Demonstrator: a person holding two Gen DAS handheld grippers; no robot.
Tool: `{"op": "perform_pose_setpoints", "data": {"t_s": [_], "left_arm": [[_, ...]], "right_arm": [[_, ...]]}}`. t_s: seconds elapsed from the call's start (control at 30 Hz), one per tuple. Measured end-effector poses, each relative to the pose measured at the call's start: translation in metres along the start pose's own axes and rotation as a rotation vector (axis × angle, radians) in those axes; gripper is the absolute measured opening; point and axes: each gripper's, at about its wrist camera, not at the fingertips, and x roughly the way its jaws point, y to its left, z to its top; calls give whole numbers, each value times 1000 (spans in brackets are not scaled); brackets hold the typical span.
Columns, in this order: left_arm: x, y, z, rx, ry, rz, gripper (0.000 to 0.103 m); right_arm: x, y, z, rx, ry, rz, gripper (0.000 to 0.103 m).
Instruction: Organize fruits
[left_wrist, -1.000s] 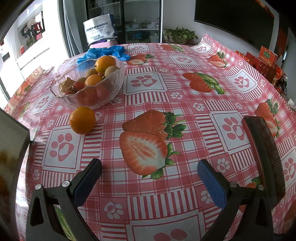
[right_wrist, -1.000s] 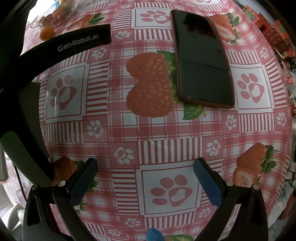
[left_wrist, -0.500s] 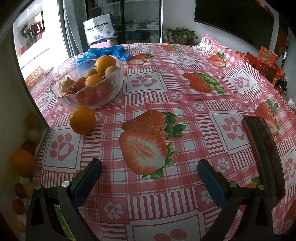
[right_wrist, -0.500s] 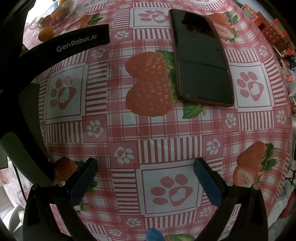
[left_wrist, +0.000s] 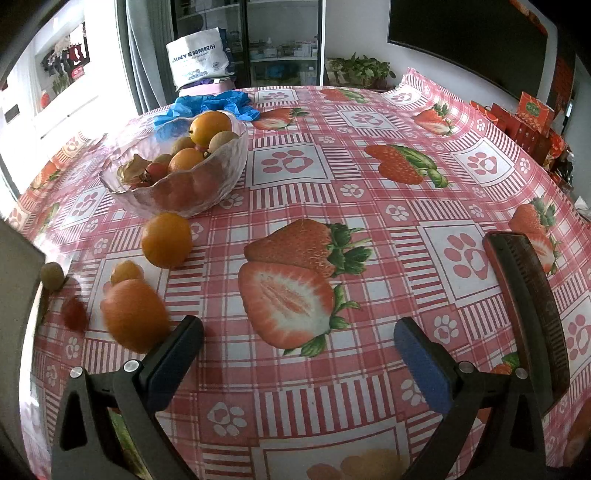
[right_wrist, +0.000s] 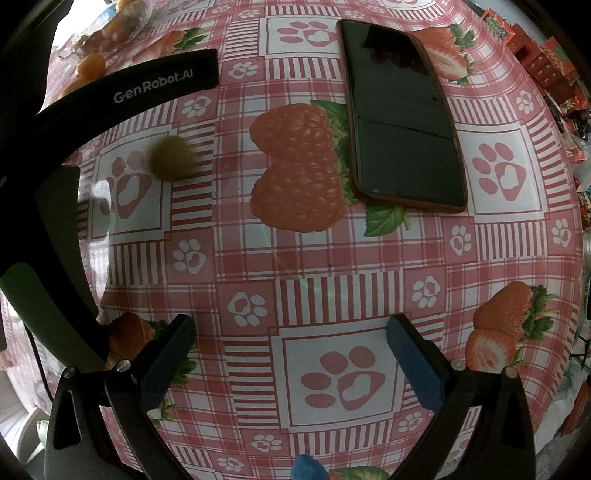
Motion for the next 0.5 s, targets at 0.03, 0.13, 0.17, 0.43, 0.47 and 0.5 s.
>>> {"op": "perform_pose_setpoints", "data": {"t_s": [0.03,0.13,0.17,0.43,0.47,0.5], "left_arm": [[0,0,0,0,0,0,103],[0,0,0,0,0,0,103],[0,0,0,0,0,0,103],[0,0,0,0,0,0,103],[0,0,0,0,0,0,103],[0,0,0,0,0,0,103]], "right_arm": [[0,0,0,0,0,0,103],[0,0,0,1,-1,-1,103],[0,0,0,1,-1,-1,103],[-2,-1,-5,3,-14,0,103],[-2,0,-5,2,-14,-1,103],[-2,0,-5,1,-14,-1,103]]}}
